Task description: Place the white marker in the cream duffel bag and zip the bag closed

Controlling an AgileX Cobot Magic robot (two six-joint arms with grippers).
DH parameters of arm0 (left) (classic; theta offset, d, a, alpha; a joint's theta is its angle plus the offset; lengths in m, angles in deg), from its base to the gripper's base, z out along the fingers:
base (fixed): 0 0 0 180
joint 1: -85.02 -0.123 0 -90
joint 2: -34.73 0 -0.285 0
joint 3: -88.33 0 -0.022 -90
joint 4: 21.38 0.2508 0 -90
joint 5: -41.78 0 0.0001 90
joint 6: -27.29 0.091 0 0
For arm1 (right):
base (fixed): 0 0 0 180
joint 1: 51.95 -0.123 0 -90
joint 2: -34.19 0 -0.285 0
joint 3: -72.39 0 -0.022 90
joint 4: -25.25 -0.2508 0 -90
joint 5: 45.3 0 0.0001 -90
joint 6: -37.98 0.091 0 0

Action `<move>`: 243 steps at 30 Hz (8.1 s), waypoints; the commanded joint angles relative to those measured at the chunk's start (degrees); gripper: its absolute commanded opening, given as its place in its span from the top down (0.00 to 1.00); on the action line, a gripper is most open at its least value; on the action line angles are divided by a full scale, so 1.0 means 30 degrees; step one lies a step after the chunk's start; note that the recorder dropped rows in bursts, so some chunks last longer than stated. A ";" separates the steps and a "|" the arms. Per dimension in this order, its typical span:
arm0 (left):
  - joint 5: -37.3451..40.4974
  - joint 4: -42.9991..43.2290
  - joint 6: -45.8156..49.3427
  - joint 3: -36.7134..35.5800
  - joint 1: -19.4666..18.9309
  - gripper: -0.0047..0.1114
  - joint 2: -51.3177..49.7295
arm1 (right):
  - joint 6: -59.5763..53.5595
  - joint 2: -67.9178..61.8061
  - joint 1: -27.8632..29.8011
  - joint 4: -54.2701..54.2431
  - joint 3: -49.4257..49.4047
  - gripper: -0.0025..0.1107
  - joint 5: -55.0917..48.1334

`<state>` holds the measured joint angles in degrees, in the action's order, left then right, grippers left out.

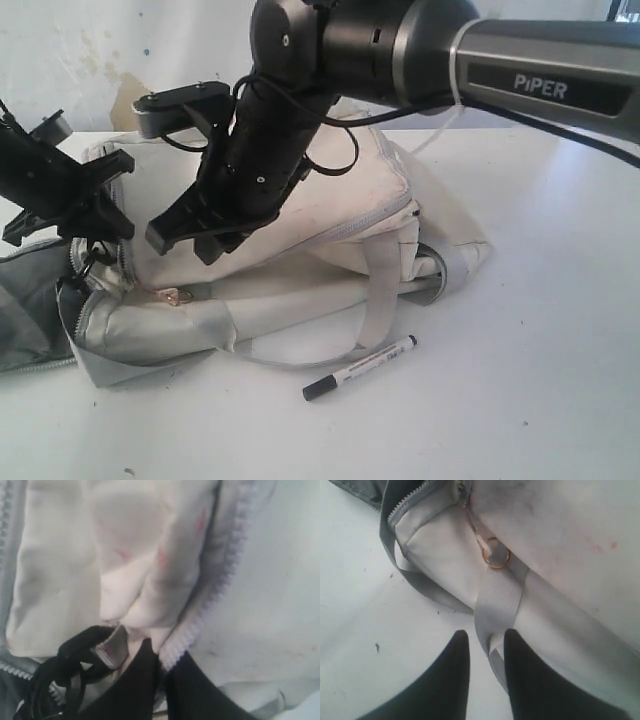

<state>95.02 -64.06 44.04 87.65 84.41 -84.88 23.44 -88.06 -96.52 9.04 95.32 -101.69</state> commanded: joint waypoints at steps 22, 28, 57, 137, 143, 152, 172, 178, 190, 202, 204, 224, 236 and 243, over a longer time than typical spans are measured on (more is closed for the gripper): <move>0.5575 -0.8373 -0.1826 0.2262 -0.2013 0.96 0.0072 | -0.3340 -0.1834 -0.1345 -1.1039 -0.0516 0.51 0.6677; 0.5575 -0.8373 -0.1826 0.2262 -0.2013 0.96 0.0110 | -0.3007 -0.2357 -0.1437 -1.0205 -0.0516 0.51 0.8106; 0.5575 -0.9589 -0.1670 0.2262 -0.2013 0.96 0.0475 | -0.0486 -0.3644 0.0589 -0.8361 -0.0516 0.51 1.0277; 0.5575 -0.7848 -0.0998 0.2262 -0.2047 0.96 0.0475 | 0.1779 -0.2548 0.0028 -0.3603 -0.0474 0.98 0.3178; 0.5575 -0.7424 -0.1079 0.2262 -0.2653 0.96 0.0475 | 0.4025 -0.2160 0.0253 0.0343 -0.0474 0.98 0.1552; 0.5575 -0.5301 -0.1270 0.2262 -0.3415 0.96 0.0475 | 0.4025 -0.1277 0.1425 0.0385 -0.0474 0.98 0.1041; 0.5277 -0.3729 -0.1526 0.2262 -0.3415 0.96 0.0475 | 0.3943 0.0426 0.6417 0.0663 -0.0474 0.98 -0.2882; 0.5277 -0.3729 -0.1526 0.2262 -0.3415 0.96 0.0475 | 0.3943 0.0592 0.7780 0.0810 -0.0474 0.98 -0.3583; 0.5364 -0.3729 -0.0779 0.2262 -0.3415 0.96 0.0475 | 0.4128 0.0137 0.8129 0.2624 -0.0474 0.98 -0.3495; 0.5125 -0.3729 0.1102 0.2262 -0.3415 0.96 0.0475 | 0.2785 0.0212 0.8129 0.0522 -0.0474 0.62 -0.3458; 0.5125 -0.3772 0.1586 0.2262 -0.3371 0.93 0.0475 | 0.2785 0.0212 0.8129 0.0511 -0.0474 0.52 -0.3634; 0.5453 -0.1485 0.1218 0.2262 -0.3371 0.41 0.2600 | 0.2436 0.1973 0.8129 0.0984 -0.0483 0.50 -0.4525; 0.2855 -0.1402 0.0009 -0.4091 -0.1057 0.43 0.5124 | 0.2286 0.6008 0.8093 0.1037 -0.4931 0.63 -0.3575; 0.0937 -0.4673 0.0994 -0.6513 -0.0857 0.43 0.5124 | 0.1234 0.8594 0.8093 0.1000 -0.8829 0.63 -0.0523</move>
<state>99.16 -74.60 45.84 70.20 81.58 -70.23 29.21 -65.38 -72.60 12.02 73.10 -107.73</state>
